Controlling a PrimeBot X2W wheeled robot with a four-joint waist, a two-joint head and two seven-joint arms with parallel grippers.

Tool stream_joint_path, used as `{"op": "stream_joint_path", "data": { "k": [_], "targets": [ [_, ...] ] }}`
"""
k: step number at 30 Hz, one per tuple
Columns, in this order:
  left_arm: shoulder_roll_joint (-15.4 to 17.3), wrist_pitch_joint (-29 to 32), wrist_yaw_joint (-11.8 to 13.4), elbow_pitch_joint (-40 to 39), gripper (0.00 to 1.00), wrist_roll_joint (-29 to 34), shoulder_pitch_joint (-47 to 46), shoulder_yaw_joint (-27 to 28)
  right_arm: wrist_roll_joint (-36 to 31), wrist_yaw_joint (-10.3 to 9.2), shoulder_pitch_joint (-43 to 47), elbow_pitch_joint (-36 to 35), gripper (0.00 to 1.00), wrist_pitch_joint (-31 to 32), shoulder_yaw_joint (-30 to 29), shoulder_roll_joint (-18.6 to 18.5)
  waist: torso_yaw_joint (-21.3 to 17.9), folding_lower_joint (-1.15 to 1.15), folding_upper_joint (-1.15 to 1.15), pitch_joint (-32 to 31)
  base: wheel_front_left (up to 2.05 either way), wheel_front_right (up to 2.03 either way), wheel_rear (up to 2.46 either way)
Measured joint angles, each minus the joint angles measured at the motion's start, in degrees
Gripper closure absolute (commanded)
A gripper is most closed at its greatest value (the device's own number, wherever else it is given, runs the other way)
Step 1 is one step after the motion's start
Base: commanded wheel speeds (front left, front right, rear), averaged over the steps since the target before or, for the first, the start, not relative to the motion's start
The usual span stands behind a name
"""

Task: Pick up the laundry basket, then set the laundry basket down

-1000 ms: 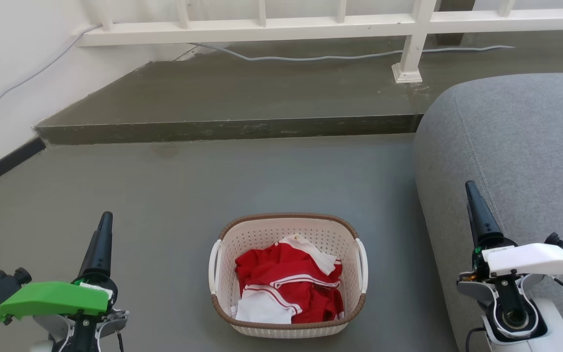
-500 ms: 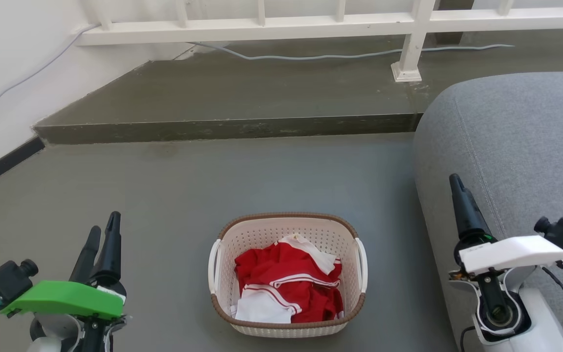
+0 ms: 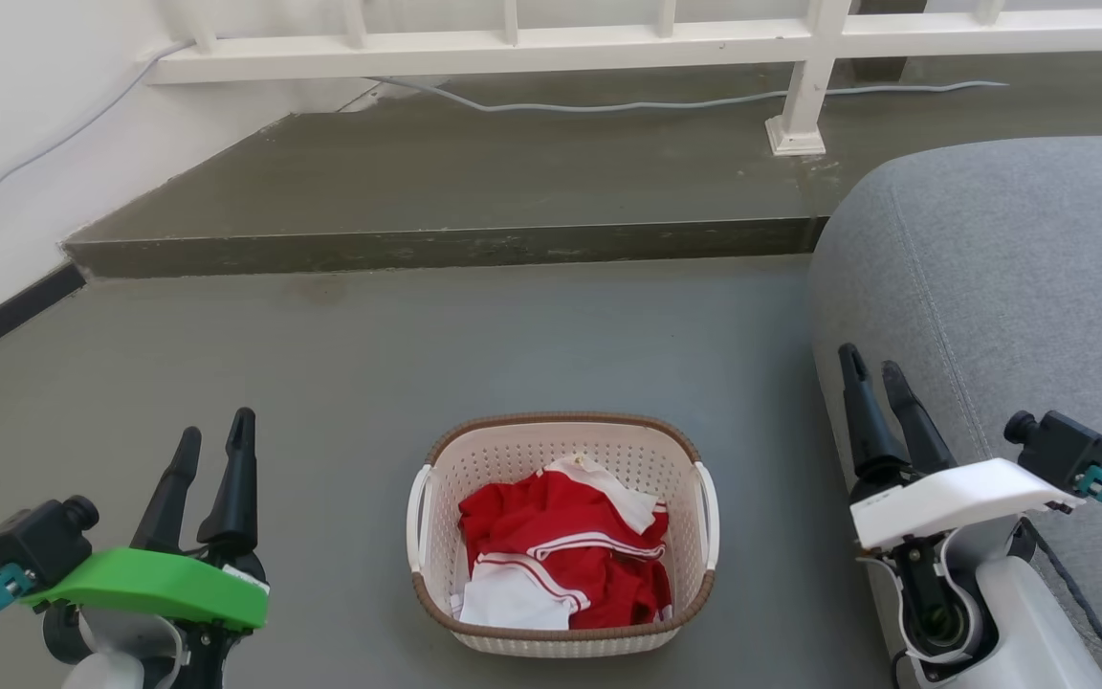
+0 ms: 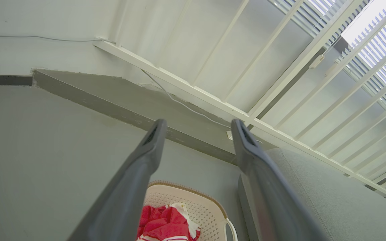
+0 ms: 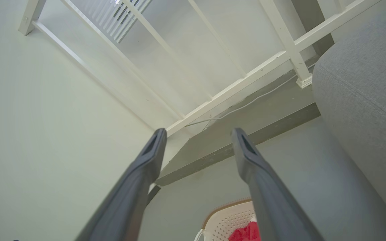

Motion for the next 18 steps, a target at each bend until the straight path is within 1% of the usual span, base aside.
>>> {"op": "stream_joint_path", "data": {
  "k": [1, 4, 7, 10, 12, 18],
  "targets": [
    [0.0, -0.1, 0.0, -0.1, 0.00, 0.6, 0.0, -0.1, -0.8, -0.31, 0.0, -0.1, 0.00, -0.3, 0.3, 0.0, 0.0, 0.00, 0.00, 0.0, 0.00, 0.00, 0.00],
    [0.0, -0.6, 0.0, -0.3, 0.00, 2.6, 0.0, -0.4, -2.9, -0.44, 0.0, -0.3, 0.00, -0.8, 1.0, 0.0, 0.0, 0.00, 0.00, 0.1, 0.00, 0.00, 0.00],
    [0.0, -1.6, 0.0, -0.6, 0.00, 4.6, 0.0, -0.6, -5.1, -1.27, -0.1, -0.6, 0.00, -1.4, 1.7, -0.1, 0.0, 0.00, 0.00, 0.1, 0.00, 0.00, 0.00],
    [0.0, -2.1, 0.0, -0.9, 0.00, 7.1, 0.0, -0.8, -7.3, -1.55, -0.2, -0.9, 0.00, -1.9, 2.5, -0.2, -0.1, 0.00, 0.00, 0.1, 0.00, 0.00, 0.00],
    [0.0, -2.5, 0.0, -1.1, 0.00, 8.1, 0.0, -0.9, -8.5, -2.22, -0.2, -1.1, 0.00, -2.4, 2.9, -0.2, -0.1, 0.00, 0.00, 0.1, 0.00, 0.00, 0.00],
    [-0.2, -3.6, 0.0, -1.5, 0.00, 12.1, 0.0, -1.1, -12.2, -2.94, -0.5, -1.6, 0.00, -3.4, 4.4, -0.3, -0.1, 0.00, 0.00, 0.2, 0.00, 0.00, 0.00]
  ]
}}
